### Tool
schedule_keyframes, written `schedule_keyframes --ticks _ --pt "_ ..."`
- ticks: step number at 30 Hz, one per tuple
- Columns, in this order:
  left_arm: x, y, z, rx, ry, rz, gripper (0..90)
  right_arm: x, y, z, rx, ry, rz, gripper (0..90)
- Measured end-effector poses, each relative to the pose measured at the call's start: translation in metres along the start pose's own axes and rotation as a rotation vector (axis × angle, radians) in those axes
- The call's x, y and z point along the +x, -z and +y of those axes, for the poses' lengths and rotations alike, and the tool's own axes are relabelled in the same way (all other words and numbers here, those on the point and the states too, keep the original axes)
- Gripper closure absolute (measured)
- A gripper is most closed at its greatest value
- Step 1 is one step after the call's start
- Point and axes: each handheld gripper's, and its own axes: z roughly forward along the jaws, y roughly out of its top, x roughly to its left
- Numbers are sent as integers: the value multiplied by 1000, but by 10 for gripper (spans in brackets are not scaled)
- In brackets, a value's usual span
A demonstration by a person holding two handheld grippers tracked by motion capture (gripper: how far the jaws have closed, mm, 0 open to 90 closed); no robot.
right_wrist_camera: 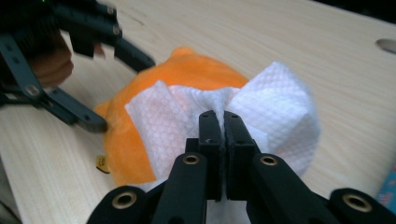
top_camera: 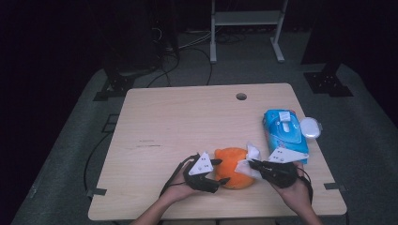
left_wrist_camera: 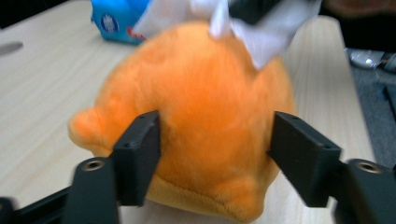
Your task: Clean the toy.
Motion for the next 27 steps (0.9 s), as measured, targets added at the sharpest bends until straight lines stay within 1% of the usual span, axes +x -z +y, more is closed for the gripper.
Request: schedule_keyframes --ticks 1,2,3,4,5,6,8,9,10,11,12,13,15,16,17,19,20,21,22,23,24,25,27 --pt "1 4 4 -53 15 1 257 2 -1 -1 5 11 11 867" --pt "3 8 9 -91 23 8 238 3 -2 -1 9 18 30 867" --pt "5 9 14 -108 21 21 230 5 -2 -2 13 29 46 867" --pt "7 10 17 -109 14 27 229 6 -2 -2 19 46 54 866" --pt "8 8 18 -102 12 23 230 9 -2 -2 32 57 65 863" --pt "9 5 18 -81 5 23 232 10 -1 -3 42 68 76 861" --pt "9 -4 12 -19 -4 11 239 11 2 -4 48 76 93 857" --pt "8 -8 6 15 -10 -11 262 11 3 -4 50 79 96 856" --pt "5 -12 0 24 -27 -12 277 10 5 -4 46 75 94 856" --pt "3 -13 -3 23 -32 -6 277 8 7 -2 33 63 89 856" --pt "3 -12 -4 21 -21 -11 280 6 9 0 16 45 79 854" --pt "2 -11 -3 25 -23 -14 283 4 10 3 -5 34 61 853" --pt "-1 -9 -4 33 -38 -17 284 1 7 10 -30 14 22 853" --pt "-2 -8 -5 36 -35 -21 284 0 5 13 -38 -1 8 853" --pt "-2 -6 -7 38 -36 -25 284 -1 0 14 -35 -18 6 852" --pt "-1 1 -7 35 -22 -45 270 2 -10 11 -18 -15 10 853" --pt "1 5 -6 25 -7 -59 268 4 -13 9 -10 -8 17 855" --pt "4 11 -5 9 17 -78 262 8 -15 6 1 9 27 857" --pt "7 15 -2 -12 57 -96 250 13 -15 4 8 28 31 859" --pt "11 19 0 -24 90 -101 224 17 -13 2 15 52 31 860" --pt "15 22 1 -34 121 -106 206 21 -9 0 20 70 33 861" --pt "18 23 3 -34 147 -114 193 23 -6 -1 24 83 36 861" --pt "23 22 4 -19 161 -120 182 26 0 -7 32 97 57 863"
